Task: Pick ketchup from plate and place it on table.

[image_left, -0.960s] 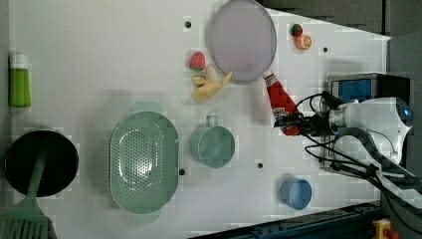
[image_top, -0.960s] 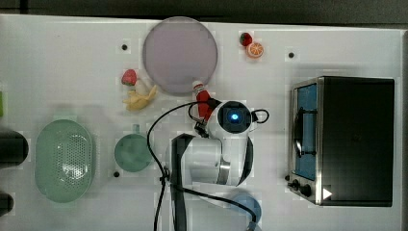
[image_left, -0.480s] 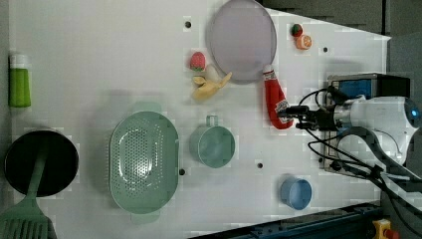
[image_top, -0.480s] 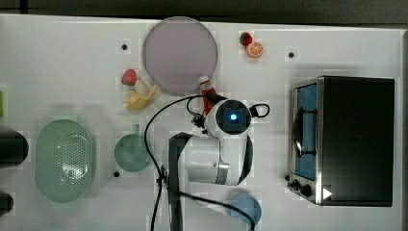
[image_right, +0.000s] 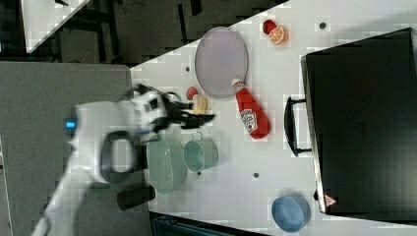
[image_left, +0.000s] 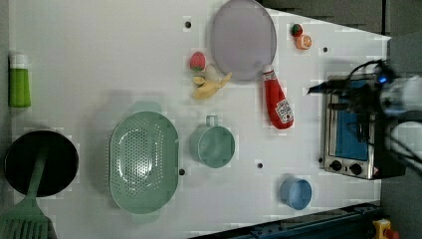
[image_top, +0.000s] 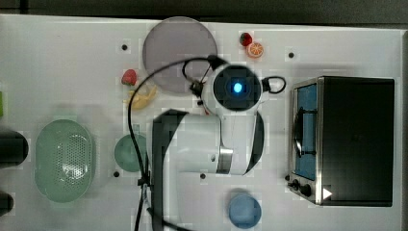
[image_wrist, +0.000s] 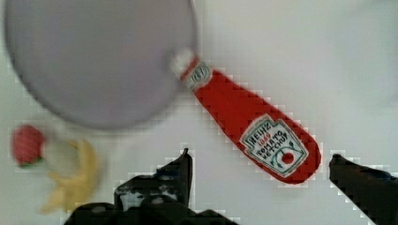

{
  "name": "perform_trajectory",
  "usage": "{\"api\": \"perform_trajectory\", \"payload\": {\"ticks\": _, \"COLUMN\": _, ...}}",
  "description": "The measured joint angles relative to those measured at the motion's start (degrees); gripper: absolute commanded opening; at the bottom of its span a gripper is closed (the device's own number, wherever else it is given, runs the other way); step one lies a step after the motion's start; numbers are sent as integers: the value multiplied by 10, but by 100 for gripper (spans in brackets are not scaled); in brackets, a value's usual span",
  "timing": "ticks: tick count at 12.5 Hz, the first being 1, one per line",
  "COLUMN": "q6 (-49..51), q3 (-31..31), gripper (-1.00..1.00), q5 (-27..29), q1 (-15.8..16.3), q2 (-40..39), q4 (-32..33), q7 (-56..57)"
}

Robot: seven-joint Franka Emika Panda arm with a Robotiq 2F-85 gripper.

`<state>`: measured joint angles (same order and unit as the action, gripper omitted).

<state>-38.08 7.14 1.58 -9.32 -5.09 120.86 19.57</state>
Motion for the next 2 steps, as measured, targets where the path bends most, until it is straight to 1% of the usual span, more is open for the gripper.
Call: {"api": "perform_trajectory", "payload": {"ticks": 2, "q6": 79, "q3": 1, "gripper": 100, "q5": -1, "q1": 0, "q2": 15, "q4": -75, "q7": -54}}
